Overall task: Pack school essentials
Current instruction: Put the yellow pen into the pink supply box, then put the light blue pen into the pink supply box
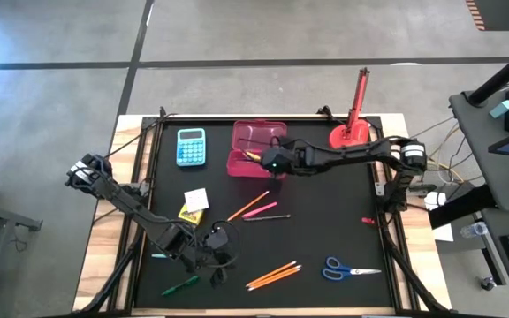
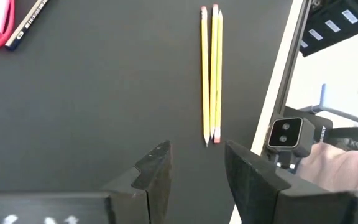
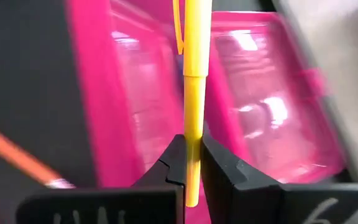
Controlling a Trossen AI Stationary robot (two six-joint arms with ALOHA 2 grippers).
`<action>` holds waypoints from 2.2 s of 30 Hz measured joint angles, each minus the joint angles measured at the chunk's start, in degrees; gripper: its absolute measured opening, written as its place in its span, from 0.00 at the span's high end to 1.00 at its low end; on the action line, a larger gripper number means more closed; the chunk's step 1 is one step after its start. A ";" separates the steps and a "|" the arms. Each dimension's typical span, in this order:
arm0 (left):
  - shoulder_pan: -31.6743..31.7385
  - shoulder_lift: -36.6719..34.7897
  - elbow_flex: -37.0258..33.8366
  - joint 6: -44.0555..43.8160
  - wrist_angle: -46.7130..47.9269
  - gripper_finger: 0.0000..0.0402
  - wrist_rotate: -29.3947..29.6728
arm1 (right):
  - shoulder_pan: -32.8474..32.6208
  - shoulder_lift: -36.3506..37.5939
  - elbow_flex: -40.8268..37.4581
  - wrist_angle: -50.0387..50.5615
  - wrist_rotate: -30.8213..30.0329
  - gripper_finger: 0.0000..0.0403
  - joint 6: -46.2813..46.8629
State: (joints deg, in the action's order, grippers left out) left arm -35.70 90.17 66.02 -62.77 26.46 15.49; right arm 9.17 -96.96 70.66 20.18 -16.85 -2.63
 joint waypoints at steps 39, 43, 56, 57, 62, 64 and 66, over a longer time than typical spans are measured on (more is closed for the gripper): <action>-6.32 0.13 -9.50 -3.42 23.44 0.68 -13.05 | -8.44 10.08 -4.81 10.04 5.25 0.65 5.78; -6.99 0.61 -11.35 0.39 23.01 0.68 -13.92 | -8.55 10.33 -5.47 9.99 5.25 0.64 5.78; -7.13 2.30 -16.31 3.60 18.12 0.68 -17.11 | -8.55 10.33 -6.32 9.71 5.23 0.66 6.06; -7.13 2.22 -16.87 3.58 17.33 0.69 -17.16 | -8.55 10.33 -6.32 9.70 5.23 0.66 6.06; -7.05 2.05 -17.27 3.16 16.62 0.78 -17.42 | -8.55 10.33 -6.32 9.53 5.23 0.66 6.07; -7.04 2.07 -17.21 3.11 16.39 0.84 -17.42 | -8.55 10.33 -6.32 9.55 5.23 0.67 6.07; -7.04 2.10 -17.20 2.19 16.11 0.92 -17.43 | -8.55 10.33 -6.32 9.55 5.22 0.68 6.07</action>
State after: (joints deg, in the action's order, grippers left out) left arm -42.74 92.27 48.82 -60.58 42.57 -1.94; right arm 0.62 -86.63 64.34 29.74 -11.63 3.44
